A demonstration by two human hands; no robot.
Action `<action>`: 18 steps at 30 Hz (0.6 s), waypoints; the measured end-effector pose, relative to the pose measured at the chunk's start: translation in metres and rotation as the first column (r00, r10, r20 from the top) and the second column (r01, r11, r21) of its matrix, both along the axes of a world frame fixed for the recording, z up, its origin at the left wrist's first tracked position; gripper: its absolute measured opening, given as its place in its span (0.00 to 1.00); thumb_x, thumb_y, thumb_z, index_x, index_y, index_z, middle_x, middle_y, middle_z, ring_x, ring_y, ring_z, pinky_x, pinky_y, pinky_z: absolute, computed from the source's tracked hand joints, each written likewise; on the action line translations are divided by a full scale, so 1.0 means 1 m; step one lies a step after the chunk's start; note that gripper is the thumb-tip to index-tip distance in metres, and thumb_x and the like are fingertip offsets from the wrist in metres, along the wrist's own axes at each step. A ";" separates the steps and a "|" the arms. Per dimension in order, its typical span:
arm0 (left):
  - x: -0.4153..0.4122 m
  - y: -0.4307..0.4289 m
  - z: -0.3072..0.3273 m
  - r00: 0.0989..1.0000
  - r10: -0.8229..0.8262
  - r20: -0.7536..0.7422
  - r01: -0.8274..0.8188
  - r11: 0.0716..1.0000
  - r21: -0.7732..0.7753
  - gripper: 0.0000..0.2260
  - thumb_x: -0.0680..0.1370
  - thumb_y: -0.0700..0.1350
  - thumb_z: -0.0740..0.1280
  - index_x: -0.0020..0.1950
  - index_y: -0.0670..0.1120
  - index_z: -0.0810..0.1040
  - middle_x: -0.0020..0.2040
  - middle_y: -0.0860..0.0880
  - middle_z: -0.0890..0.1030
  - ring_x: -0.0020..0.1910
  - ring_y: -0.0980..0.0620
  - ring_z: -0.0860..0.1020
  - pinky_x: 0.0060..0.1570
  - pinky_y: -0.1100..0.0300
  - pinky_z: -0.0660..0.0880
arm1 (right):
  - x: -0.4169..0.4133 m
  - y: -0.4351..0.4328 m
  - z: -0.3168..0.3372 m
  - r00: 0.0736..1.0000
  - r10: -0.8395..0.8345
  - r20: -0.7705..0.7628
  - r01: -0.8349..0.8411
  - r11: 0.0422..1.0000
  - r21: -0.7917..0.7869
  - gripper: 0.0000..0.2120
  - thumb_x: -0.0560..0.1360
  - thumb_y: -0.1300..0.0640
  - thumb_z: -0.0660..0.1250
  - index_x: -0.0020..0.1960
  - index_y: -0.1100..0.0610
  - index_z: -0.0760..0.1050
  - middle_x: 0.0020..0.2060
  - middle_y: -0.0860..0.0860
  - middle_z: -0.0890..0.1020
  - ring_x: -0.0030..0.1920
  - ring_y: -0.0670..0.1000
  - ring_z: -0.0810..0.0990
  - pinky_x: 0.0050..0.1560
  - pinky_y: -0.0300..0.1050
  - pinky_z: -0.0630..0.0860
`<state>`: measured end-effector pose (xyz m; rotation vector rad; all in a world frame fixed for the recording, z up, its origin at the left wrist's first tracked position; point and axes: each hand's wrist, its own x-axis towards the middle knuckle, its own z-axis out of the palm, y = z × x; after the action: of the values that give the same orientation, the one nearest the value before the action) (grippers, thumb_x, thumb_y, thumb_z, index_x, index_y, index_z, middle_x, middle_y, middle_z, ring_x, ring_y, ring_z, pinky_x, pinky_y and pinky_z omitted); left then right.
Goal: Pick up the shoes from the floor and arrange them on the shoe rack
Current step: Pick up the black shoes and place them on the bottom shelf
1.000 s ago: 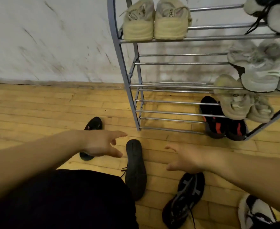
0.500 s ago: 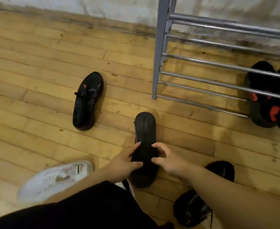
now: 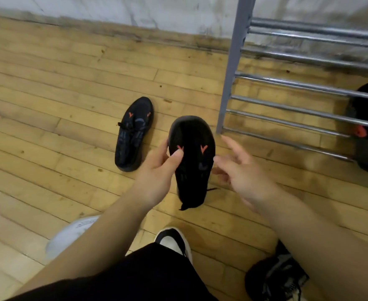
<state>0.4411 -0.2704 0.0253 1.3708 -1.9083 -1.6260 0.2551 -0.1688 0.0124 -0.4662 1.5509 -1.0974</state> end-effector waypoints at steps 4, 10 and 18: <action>-0.004 -0.015 -0.039 0.995 -0.022 0.096 0.032 0.994 -0.104 0.23 0.82 0.63 0.60 0.78 0.68 0.62 0.59 0.37 0.78 0.44 0.51 0.80 0.57 0.31 0.78 | 0.012 -0.008 -0.019 0.990 -0.065 -0.121 0.071 0.996 0.044 0.27 0.79 0.54 0.70 0.74 0.39 0.65 0.59 0.45 0.82 0.61 0.46 0.81 0.66 0.54 0.77; 0.003 0.009 -0.057 0.995 -0.100 -0.029 0.102 0.990 0.098 0.31 0.86 0.45 0.61 0.82 0.66 0.50 0.75 0.61 0.72 0.73 0.62 0.72 0.73 0.55 0.71 | 0.018 -0.009 -0.038 0.984 0.002 -0.179 0.008 0.998 0.055 0.11 0.80 0.57 0.68 0.58 0.48 0.69 0.60 0.41 0.78 0.57 0.39 0.77 0.54 0.38 0.72; 0.015 0.029 -0.097 0.997 -0.059 0.057 0.034 0.930 0.365 0.30 0.81 0.45 0.65 0.79 0.67 0.62 0.69 0.62 0.78 0.70 0.57 0.76 0.72 0.44 0.72 | 0.034 0.004 -0.087 0.984 0.156 -0.092 -0.126 0.954 0.272 0.19 0.80 0.59 0.69 0.67 0.43 0.73 0.66 0.46 0.76 0.64 0.49 0.75 0.60 0.43 0.72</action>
<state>0.4563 -0.2417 -0.0715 1.5416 -1.7449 -2.0618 0.2887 -0.1646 -0.0746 -0.4526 1.7072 -0.7503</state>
